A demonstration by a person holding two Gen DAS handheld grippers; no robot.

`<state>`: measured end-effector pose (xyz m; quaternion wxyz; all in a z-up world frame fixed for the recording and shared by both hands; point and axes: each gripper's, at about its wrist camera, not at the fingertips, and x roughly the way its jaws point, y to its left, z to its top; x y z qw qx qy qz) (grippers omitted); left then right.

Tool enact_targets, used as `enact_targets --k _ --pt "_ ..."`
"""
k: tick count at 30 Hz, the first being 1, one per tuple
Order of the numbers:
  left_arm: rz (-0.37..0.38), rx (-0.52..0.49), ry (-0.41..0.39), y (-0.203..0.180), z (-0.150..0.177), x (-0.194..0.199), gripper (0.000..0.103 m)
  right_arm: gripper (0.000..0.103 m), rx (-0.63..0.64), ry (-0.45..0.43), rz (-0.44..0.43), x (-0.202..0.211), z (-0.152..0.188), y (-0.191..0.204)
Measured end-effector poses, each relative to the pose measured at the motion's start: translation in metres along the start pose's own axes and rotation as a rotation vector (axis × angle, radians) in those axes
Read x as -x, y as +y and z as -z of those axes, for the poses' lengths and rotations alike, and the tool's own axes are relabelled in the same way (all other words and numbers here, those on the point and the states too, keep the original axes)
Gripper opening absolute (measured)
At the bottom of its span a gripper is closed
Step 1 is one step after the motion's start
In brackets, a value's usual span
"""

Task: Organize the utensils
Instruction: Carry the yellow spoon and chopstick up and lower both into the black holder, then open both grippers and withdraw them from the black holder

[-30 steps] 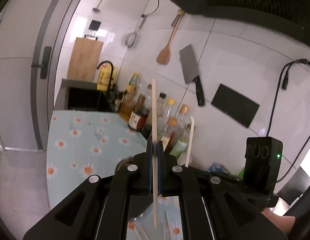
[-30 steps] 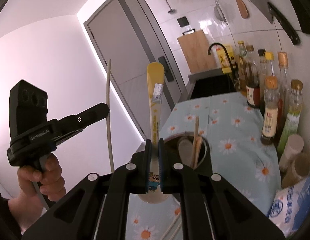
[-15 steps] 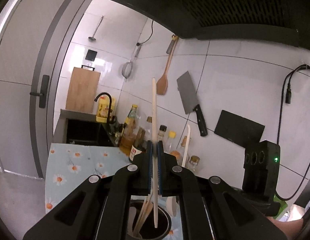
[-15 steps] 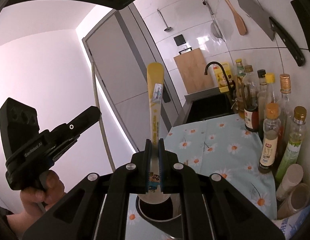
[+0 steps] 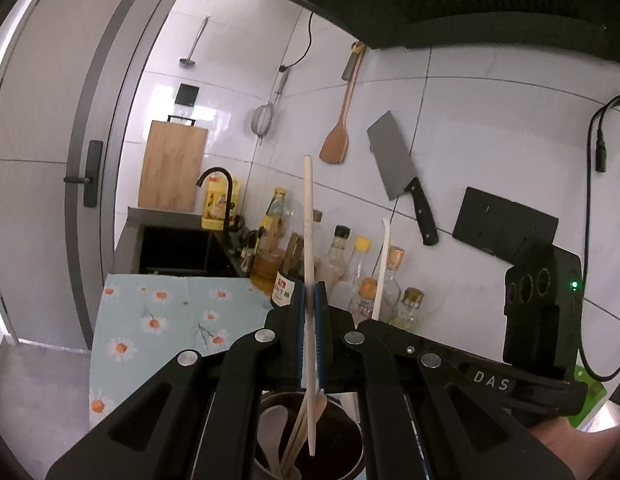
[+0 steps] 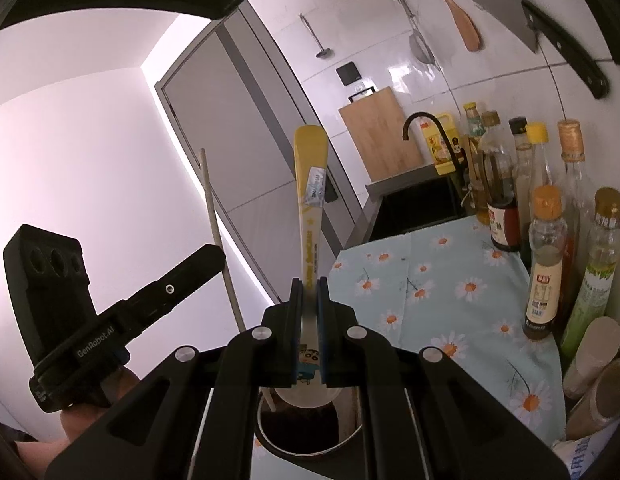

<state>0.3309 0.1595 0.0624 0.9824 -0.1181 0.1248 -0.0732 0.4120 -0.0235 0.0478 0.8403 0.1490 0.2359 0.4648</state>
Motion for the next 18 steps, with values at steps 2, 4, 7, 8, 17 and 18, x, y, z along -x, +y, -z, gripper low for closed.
enact_targets --k 2,4,7,8,17,18 --pt "0.009 -0.006 0.011 0.001 0.003 -0.003 0.004 0.008 -0.006 0.015 0.007 -0.004 0.005 -0.002" --pt "0.009 -0.012 0.022 0.001 0.008 -0.006 0.004 0.008 -0.013 0.029 0.005 -0.008 0.009 -0.002" --pt "0.011 -0.003 0.041 0.004 0.015 -0.008 0.004 0.008 0.008 0.045 0.025 -0.013 0.016 0.000" --pt "0.010 -0.002 0.047 0.005 0.018 -0.008 0.004 0.008 0.009 0.054 0.028 -0.014 0.018 0.000" --pt "0.014 0.050 0.057 0.009 0.030 -0.007 0.004 0.008 0.000 0.103 0.045 -0.022 0.033 -0.004" --pt "0.012 0.047 0.059 0.009 0.031 -0.006 0.004 0.008 0.000 0.106 0.046 -0.022 0.035 -0.004"
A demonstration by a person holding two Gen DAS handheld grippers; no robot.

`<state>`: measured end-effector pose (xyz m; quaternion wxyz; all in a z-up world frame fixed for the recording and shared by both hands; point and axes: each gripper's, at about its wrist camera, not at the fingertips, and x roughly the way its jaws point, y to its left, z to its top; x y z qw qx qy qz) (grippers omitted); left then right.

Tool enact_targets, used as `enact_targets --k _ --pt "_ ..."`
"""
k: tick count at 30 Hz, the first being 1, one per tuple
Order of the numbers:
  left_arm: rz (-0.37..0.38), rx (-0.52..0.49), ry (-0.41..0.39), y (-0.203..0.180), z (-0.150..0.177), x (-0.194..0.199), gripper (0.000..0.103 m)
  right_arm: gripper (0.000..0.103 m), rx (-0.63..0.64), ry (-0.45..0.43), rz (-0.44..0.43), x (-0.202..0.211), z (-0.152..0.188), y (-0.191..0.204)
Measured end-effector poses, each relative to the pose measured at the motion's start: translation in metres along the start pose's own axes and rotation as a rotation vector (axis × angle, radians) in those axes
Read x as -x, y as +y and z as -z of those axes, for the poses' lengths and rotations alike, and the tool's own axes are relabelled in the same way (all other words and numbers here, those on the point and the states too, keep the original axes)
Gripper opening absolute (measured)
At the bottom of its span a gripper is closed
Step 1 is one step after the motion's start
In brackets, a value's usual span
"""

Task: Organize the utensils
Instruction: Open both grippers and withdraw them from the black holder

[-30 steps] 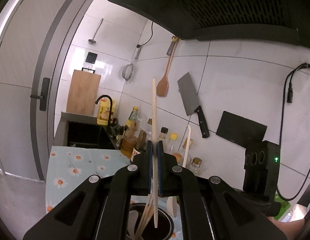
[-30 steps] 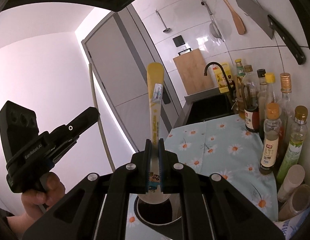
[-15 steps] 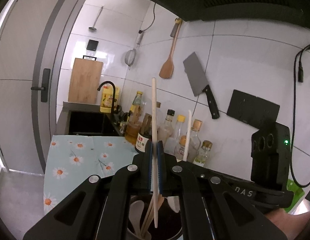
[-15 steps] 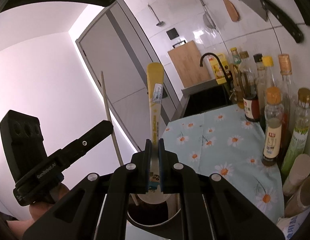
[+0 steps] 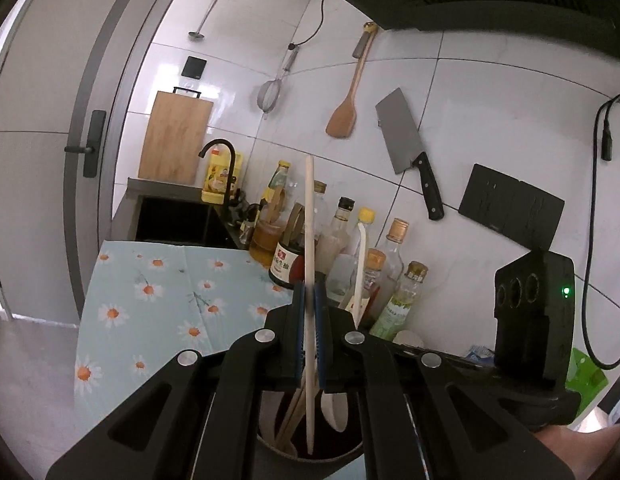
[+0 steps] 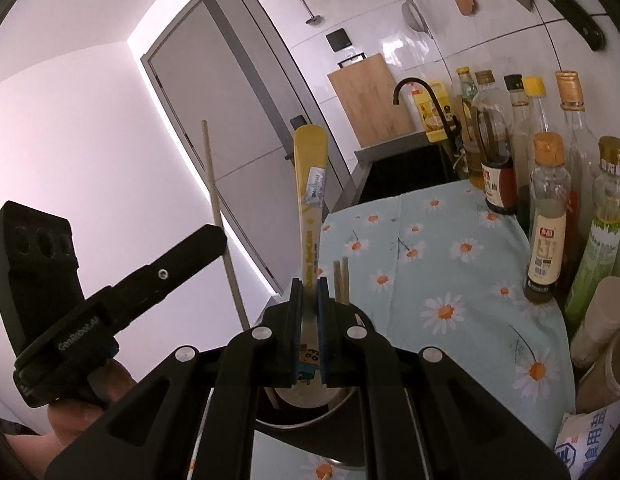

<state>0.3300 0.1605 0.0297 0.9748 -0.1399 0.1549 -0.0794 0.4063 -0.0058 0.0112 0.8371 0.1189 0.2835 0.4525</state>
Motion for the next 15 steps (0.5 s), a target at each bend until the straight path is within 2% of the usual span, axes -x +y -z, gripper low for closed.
enact_targets --k 10,13,15 --pt "-0.018 0.036 0.044 0.008 0.008 -0.002 0.005 0.012 -0.023 0.026 0.000 -0.002 0.004 -0.003" --pt "-0.031 0.038 0.040 0.010 0.008 0.000 0.023 0.015 -0.027 0.021 0.004 0.000 0.004 -0.003" --pt "-0.032 0.044 0.038 0.012 0.007 0.002 0.022 0.015 -0.028 0.019 0.004 0.002 0.004 -0.002"
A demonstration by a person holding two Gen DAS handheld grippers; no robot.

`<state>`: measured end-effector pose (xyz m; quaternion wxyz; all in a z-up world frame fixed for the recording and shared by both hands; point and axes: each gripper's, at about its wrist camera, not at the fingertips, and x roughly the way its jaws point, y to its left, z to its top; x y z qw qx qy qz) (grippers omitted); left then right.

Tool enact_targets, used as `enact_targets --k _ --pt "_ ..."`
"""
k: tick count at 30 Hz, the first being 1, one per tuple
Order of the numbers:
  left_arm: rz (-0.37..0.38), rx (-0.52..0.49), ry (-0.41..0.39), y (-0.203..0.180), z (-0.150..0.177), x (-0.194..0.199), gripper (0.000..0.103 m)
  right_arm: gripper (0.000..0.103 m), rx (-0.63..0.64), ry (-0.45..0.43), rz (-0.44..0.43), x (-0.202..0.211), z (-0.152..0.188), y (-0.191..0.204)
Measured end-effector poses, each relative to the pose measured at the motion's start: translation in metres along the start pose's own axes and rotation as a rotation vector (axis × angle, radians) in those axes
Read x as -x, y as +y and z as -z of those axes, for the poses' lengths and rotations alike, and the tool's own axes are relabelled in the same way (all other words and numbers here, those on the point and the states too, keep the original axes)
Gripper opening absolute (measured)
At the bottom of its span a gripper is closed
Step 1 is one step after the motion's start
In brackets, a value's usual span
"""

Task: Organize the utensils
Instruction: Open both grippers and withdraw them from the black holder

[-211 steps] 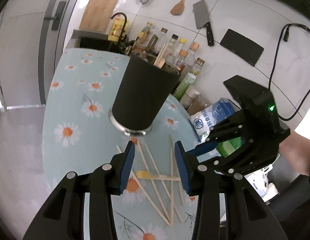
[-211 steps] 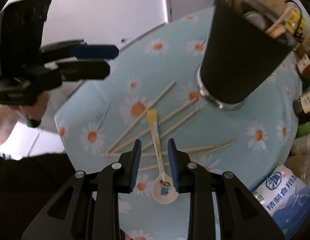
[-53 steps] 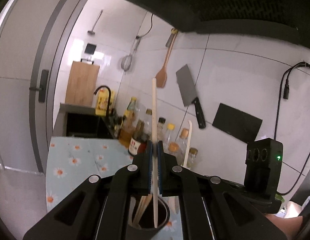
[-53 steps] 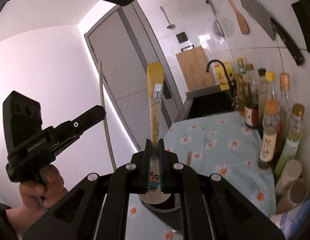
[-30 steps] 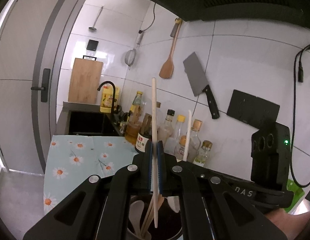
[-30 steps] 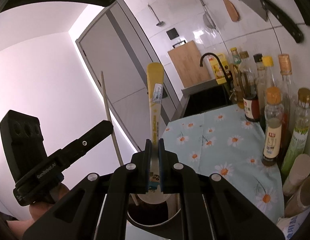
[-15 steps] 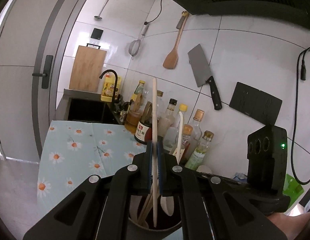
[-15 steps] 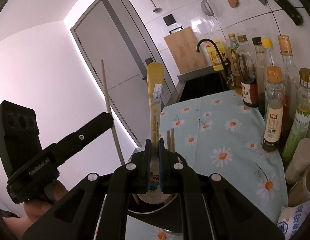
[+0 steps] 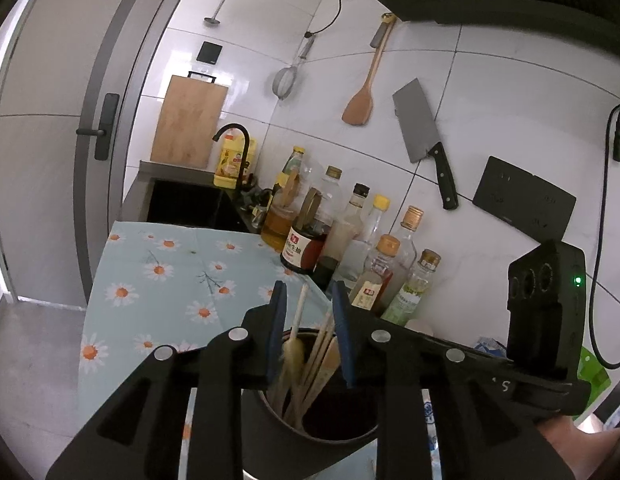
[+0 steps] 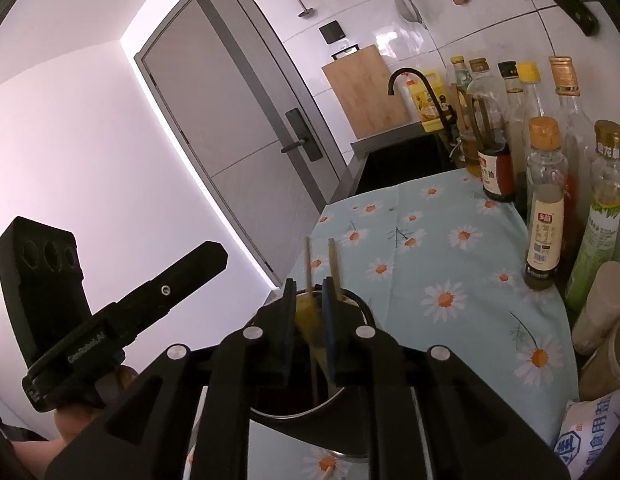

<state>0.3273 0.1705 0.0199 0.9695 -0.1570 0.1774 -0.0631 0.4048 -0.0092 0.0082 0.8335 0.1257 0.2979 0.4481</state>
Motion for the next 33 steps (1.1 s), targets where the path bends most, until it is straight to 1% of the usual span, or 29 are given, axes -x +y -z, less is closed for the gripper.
enact_targets --k 7,9,10,15,21,22,23,25,26,29,31,32,33 --pt "-0.008 0.005 -0.002 0.003 -0.001 0.003 0.022 0.015 -0.004 -0.015 -0.002 0.011 -0.003 0.001" --pt "-0.009 0.011 -0.003 0.004 -0.001 0.004 0.022 0.021 0.008 -0.017 0.006 0.013 -0.003 0.002" --pt "-0.010 0.010 -0.007 0.004 -0.001 0.006 0.022 0.022 0.014 -0.015 0.010 0.013 -0.003 0.003" --pt "-0.019 0.021 -0.004 0.005 0.000 0.013 0.022 0.022 0.023 0.002 0.014 0.020 0.000 0.006" --pt "-0.018 0.015 0.012 0.001 0.005 0.033 0.022 0.023 0.017 0.010 0.022 0.037 0.002 0.012" --pt "-0.010 0.012 0.016 0.000 0.006 0.036 0.022 0.027 0.010 0.015 0.023 0.041 0.003 0.013" --pt "-0.002 0.008 0.018 -0.002 0.007 0.039 0.022 0.033 -0.002 0.029 0.020 0.045 0.005 0.013" --pt "-0.008 -0.007 0.023 -0.004 0.010 0.047 0.022 0.034 -0.042 0.069 0.004 0.048 0.009 0.011" --pt "-0.003 -0.009 0.027 -0.005 0.011 0.050 0.022 0.034 -0.065 0.080 0.012 0.052 0.012 0.009" --pt "0.005 -0.017 0.031 -0.009 0.014 0.059 0.022 0.034 -0.067 0.101 0.064 0.062 0.021 0.010" --pt "0.013 -0.014 0.047 -0.012 0.017 0.062 0.023 0.034 -0.085 0.121 0.083 0.067 0.028 0.009" --pt "0.005 -0.011 0.065 -0.013 0.018 0.062 0.023 0.038 -0.098 0.131 0.090 0.069 0.030 0.008" --pt "0.017 0.001 0.083 -0.013 0.020 0.063 0.022 0.041 -0.115 0.149 0.097 0.071 0.034 0.007"
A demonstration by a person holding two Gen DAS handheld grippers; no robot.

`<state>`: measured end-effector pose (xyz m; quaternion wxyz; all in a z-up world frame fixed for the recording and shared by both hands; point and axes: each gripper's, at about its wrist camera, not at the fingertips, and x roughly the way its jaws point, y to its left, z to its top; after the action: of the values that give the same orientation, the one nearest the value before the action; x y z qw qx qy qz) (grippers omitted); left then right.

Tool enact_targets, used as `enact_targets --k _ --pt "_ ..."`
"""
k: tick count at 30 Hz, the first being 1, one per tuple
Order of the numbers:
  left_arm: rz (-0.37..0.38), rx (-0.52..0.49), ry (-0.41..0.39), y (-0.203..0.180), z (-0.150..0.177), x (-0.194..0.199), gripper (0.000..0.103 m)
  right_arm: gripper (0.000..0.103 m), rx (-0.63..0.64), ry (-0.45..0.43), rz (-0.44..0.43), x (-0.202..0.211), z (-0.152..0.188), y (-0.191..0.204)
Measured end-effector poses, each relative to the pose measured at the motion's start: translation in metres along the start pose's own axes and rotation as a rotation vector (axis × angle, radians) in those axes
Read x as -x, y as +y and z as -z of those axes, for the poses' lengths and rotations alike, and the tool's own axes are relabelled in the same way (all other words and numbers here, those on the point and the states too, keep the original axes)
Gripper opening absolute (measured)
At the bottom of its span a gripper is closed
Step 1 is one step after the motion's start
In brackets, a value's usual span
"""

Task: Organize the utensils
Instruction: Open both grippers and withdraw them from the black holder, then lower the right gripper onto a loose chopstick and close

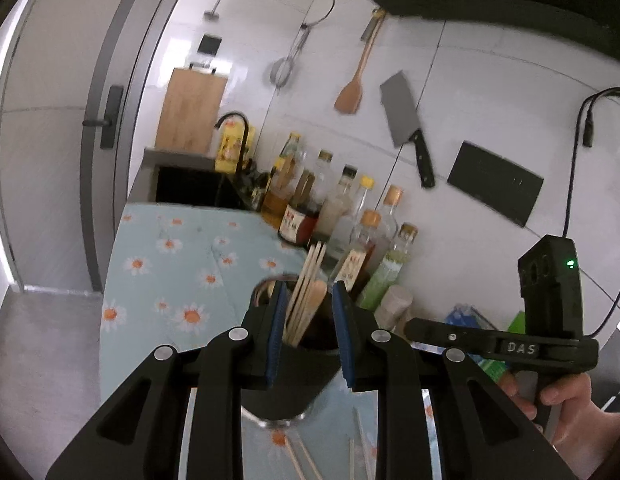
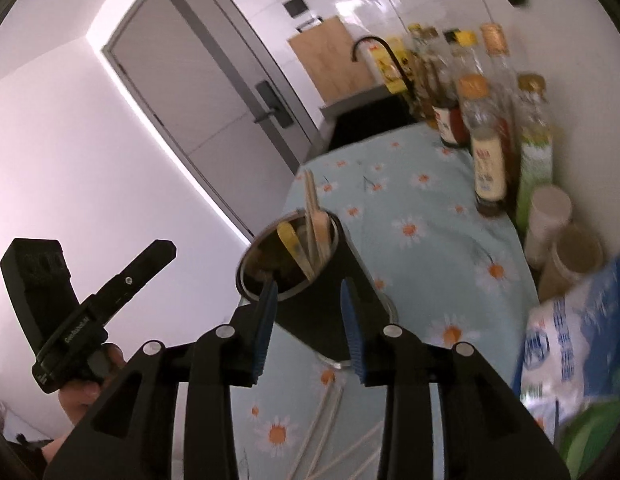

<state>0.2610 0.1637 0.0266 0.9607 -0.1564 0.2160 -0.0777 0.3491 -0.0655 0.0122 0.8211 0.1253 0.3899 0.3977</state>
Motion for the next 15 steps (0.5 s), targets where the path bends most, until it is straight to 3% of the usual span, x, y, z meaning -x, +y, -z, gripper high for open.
enact_targets --k 1,9,15 --pt "0.012 0.005 0.010 -0.001 0.001 0.000 0.023 0.046 -0.016 0.017 0.003 0.001 0.003 -0.002" --pt "0.007 0.039 0.094 0.002 0.022 0.001 0.029 0.047 -0.108 0.126 0.053 -0.004 0.029 -0.011" --pt "0.004 0.091 0.176 0.010 0.052 0.001 0.032 0.050 -0.223 0.274 0.140 -0.021 0.051 -0.031"
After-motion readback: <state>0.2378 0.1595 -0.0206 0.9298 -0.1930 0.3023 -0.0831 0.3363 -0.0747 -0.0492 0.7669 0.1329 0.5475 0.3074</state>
